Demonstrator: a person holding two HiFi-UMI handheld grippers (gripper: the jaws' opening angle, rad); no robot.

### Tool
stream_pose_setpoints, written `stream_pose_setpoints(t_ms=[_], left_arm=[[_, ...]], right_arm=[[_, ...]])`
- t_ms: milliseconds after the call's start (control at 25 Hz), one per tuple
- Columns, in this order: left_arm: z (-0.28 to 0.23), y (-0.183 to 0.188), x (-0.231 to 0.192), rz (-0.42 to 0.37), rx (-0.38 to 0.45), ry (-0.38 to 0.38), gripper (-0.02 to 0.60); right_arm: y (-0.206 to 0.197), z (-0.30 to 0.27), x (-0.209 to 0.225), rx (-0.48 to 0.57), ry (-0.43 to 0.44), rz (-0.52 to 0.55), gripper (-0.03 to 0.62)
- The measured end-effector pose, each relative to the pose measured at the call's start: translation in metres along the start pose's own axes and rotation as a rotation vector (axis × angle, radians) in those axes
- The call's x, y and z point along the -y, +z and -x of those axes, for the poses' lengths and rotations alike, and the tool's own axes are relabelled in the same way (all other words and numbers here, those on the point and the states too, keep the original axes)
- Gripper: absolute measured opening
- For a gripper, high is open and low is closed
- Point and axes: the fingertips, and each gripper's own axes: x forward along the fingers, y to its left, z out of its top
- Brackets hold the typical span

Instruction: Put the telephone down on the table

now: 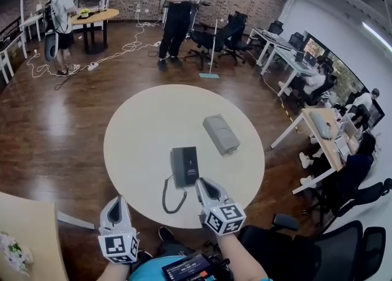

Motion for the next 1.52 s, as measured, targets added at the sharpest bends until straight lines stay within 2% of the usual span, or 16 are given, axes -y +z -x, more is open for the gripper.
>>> stream_pose_setpoints(t_ms=[280,480,720,840,1080,1520], left_arm=[[-0.076,-0.012,0.037,-0.03,-0.056,-0.054,0.017],[-0.119,-0.039,0.053,-0.063,-0.12,-0.041,0.017],[-0.146,-0.057,0.063,-0.07,-0.183,-0.025,0.017],[-0.155,-0.057,0.061,-0.058,-0.213,-0.013,0.017],[-0.16,-0.076,0.052,-0.073,-0.262,-0.005,0.017],[-0.177,-0.088,0.06,-0.053,-0.298,-0.028,0.017]], right_arm=[[-0.031,-0.044,0.067,-0.135,0.031,-0.03,0.082],[-0.068,-0.079,0.105,-0.255,0.119,-0.074,0.131],[-0.116,-0.117,0.135,-0.406,0.234,-0.155,0.188],[-0.142,-0.13,0.139,-0.501,0.316,-0.224,0.245],[-0.178,-0.147,0.13,-0.644,0.466,-0.318,0.289],[-0.198,-0.161,0.121,-0.767,0.65,-0.368,0.291]])
